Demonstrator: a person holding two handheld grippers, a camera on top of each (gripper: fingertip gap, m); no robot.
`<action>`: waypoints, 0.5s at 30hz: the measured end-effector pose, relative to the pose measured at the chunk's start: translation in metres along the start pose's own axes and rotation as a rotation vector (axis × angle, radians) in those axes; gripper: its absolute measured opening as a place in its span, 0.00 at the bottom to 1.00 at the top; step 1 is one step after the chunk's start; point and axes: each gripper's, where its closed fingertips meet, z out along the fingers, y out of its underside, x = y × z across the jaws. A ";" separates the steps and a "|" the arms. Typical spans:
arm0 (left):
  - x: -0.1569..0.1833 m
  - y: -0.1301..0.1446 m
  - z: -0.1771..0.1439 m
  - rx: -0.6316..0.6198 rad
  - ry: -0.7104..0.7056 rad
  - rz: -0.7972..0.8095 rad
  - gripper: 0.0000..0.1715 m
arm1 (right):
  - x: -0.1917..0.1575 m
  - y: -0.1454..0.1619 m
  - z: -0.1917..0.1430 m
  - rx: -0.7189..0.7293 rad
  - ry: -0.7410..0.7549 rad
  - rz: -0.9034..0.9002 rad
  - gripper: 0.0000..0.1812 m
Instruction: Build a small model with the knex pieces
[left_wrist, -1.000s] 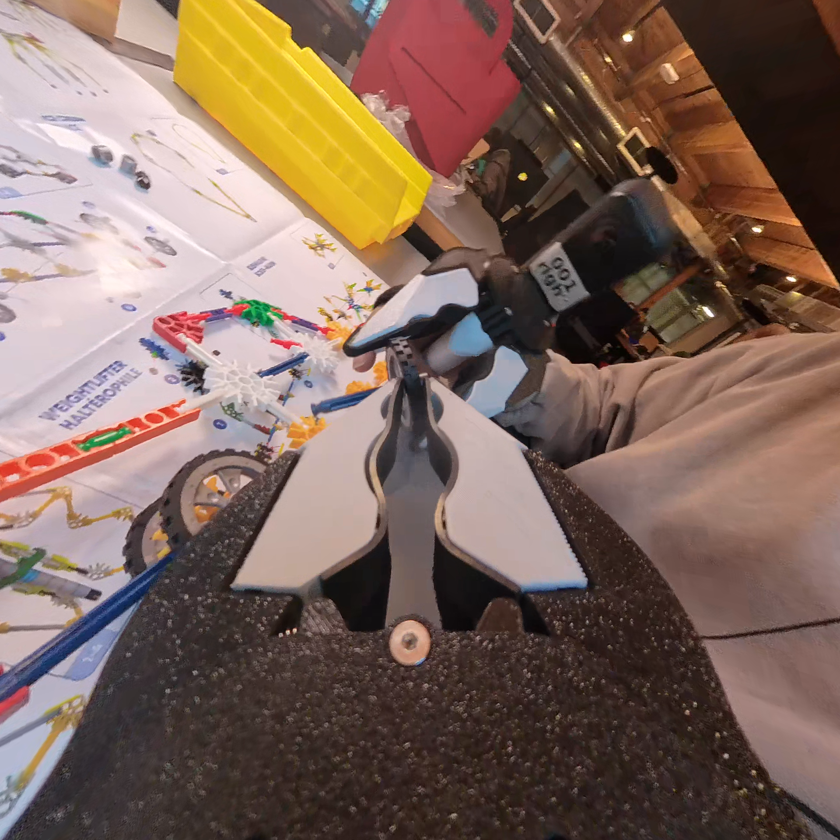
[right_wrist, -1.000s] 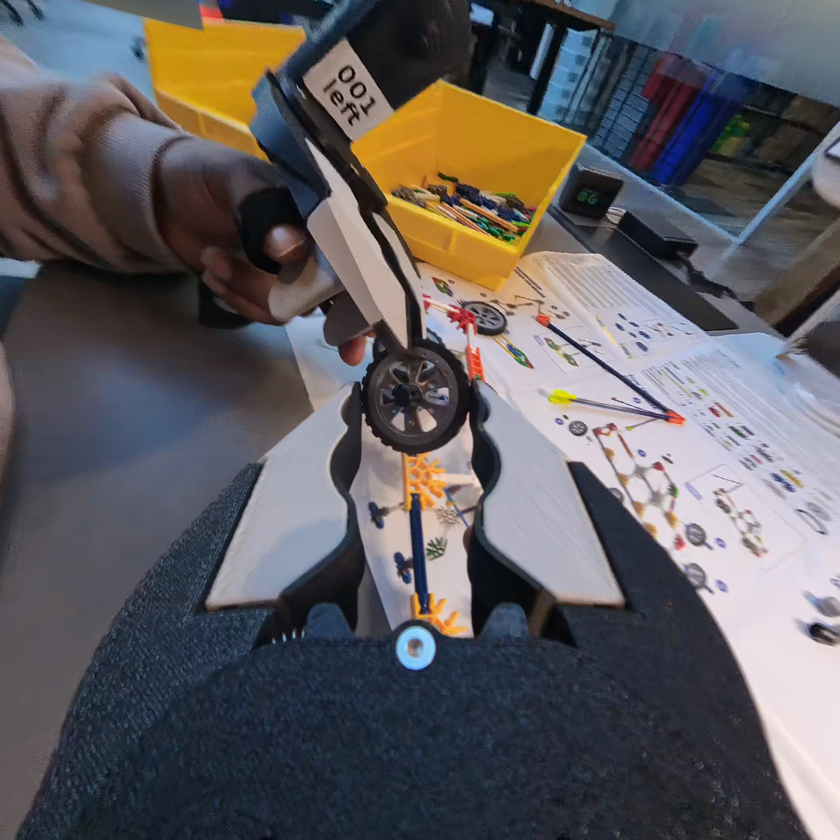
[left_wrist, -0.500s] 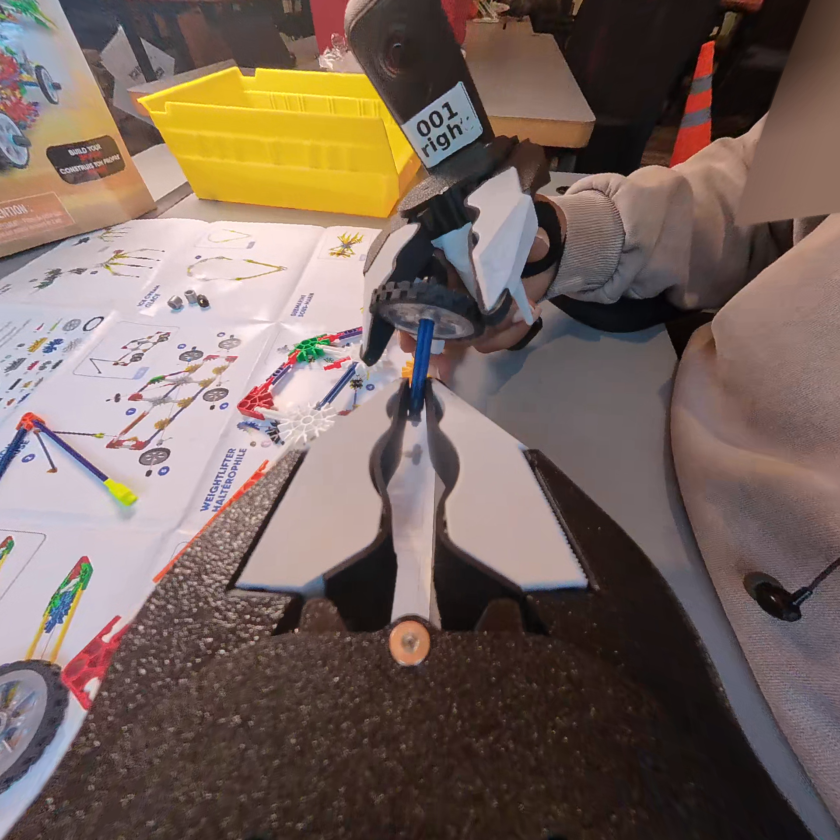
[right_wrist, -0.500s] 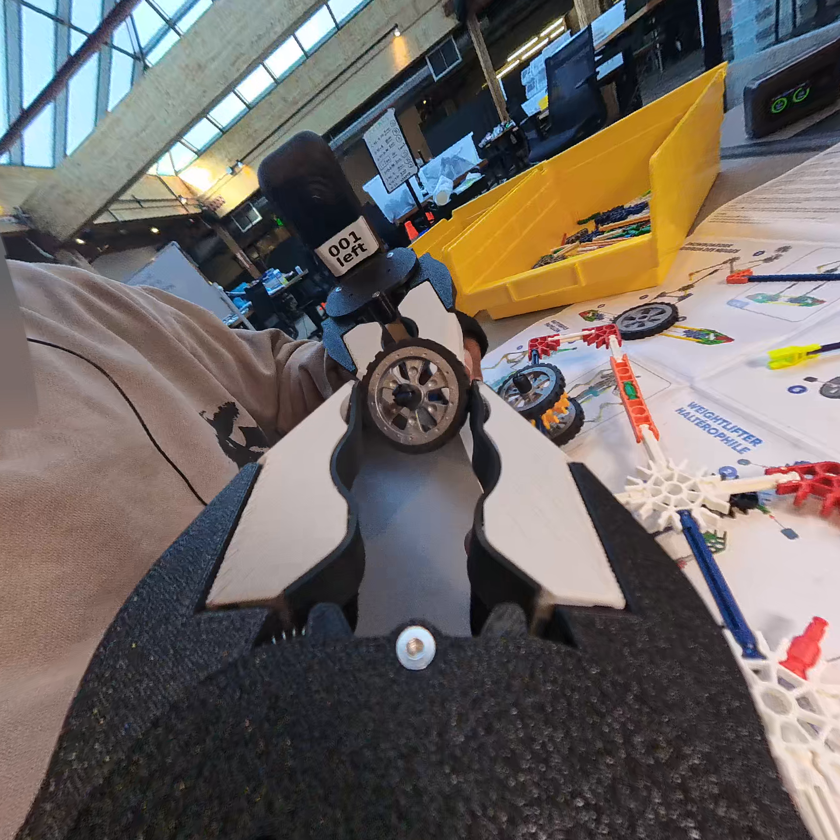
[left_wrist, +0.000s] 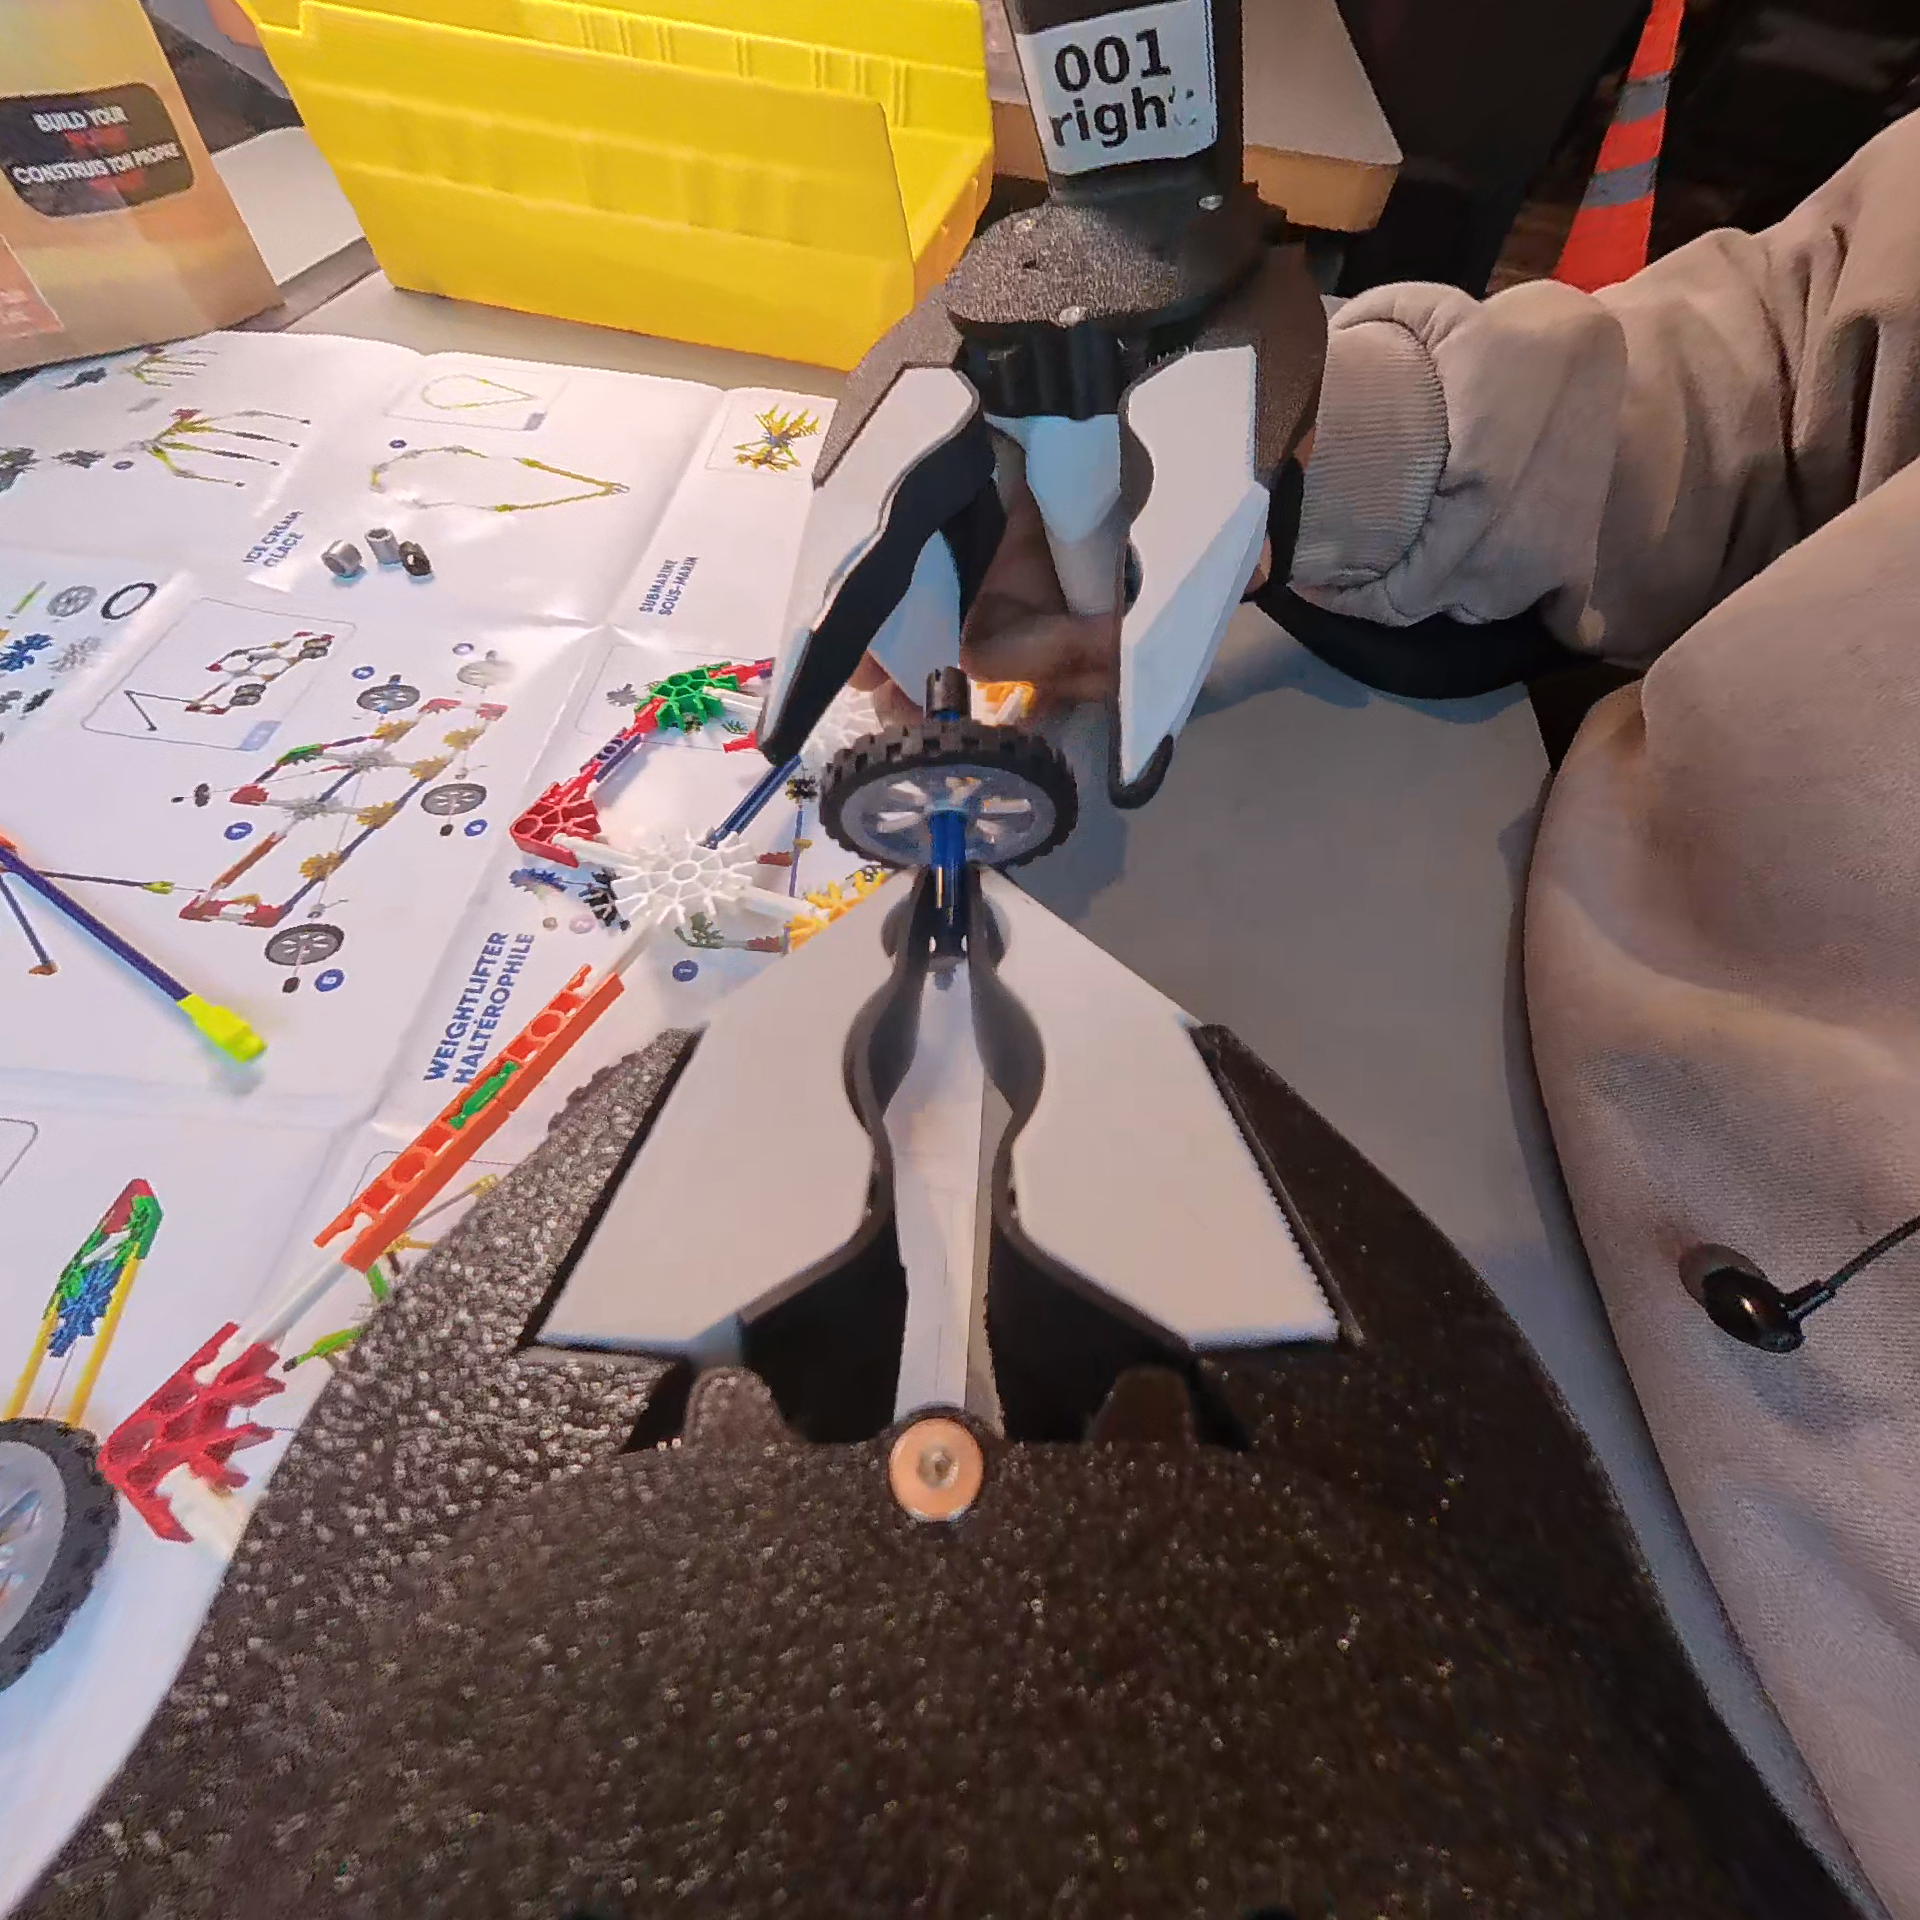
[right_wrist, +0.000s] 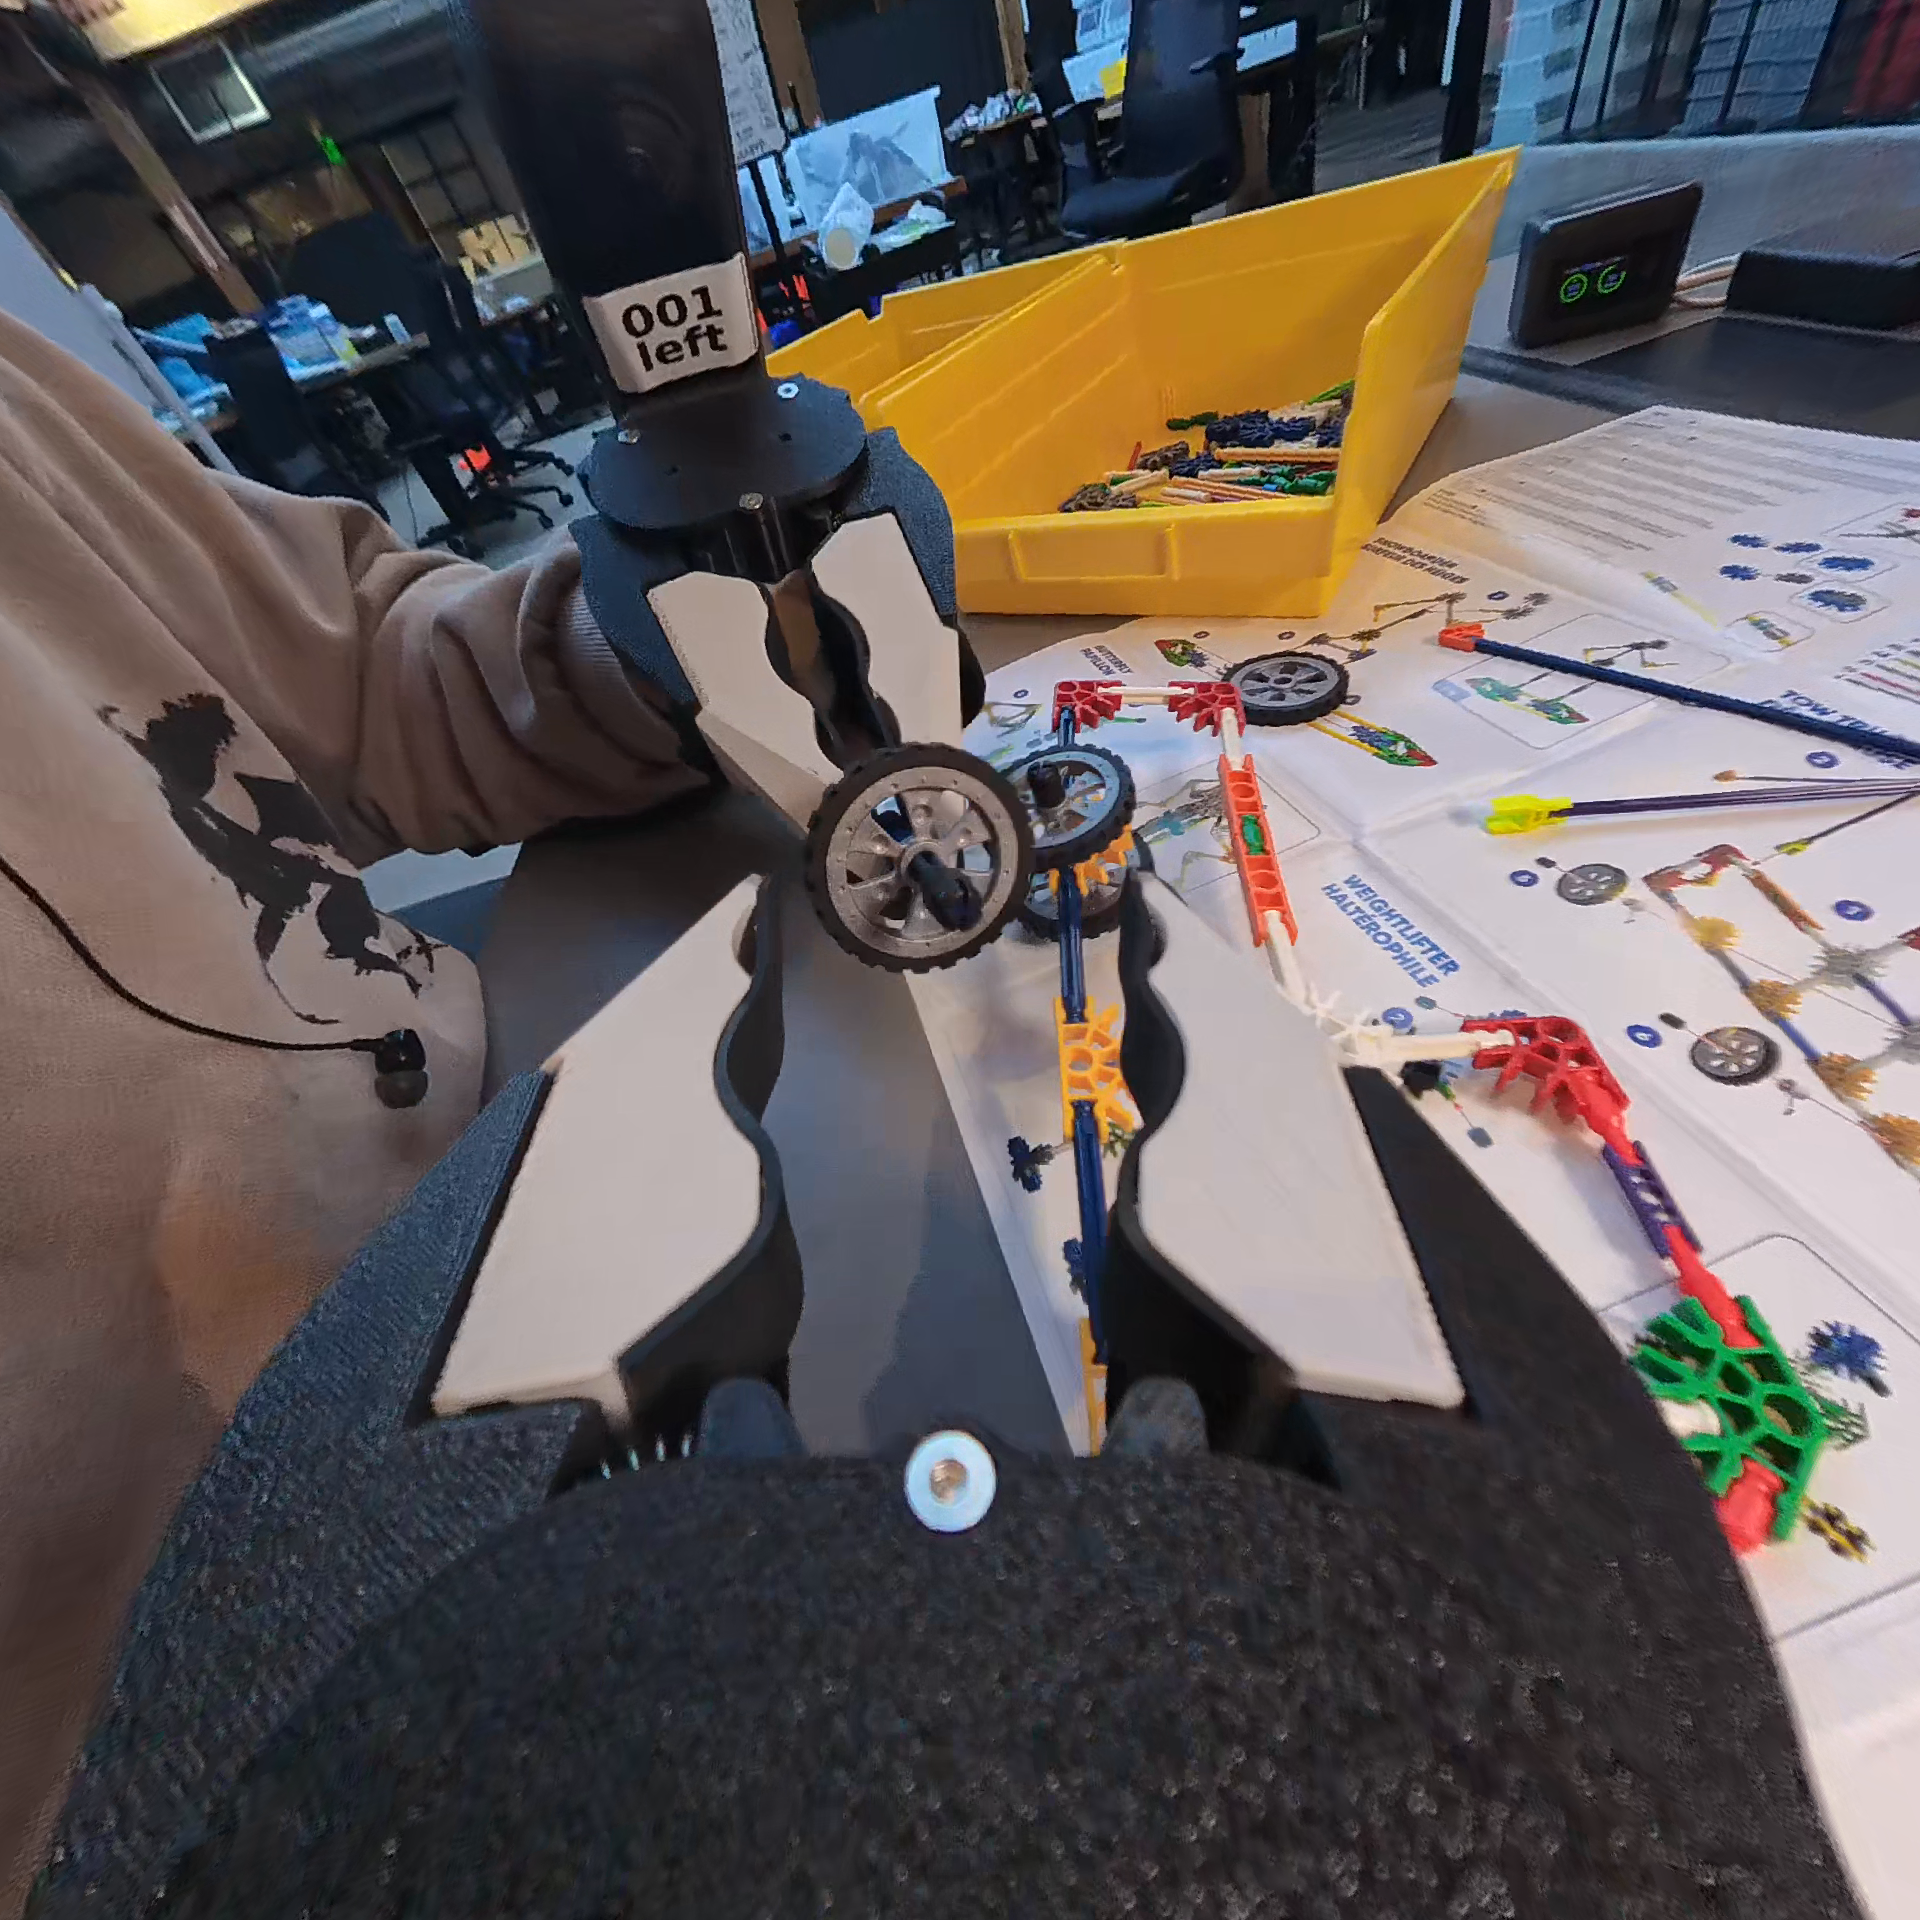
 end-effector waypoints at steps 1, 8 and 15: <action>0.001 0.001 0.001 -0.012 -0.003 0.016 0.02 | -0.003 0.003 0.002 -0.018 -0.010 -0.005 0.36; 0.013 0.005 0.007 -0.173 -0.043 0.262 0.02 | -0.022 0.021 0.015 -0.116 -0.085 -0.083 0.29; 0.011 -0.014 0.001 -0.078 0.016 0.187 0.02 | -0.014 0.003 -0.013 -0.035 -0.110 -0.050 0.25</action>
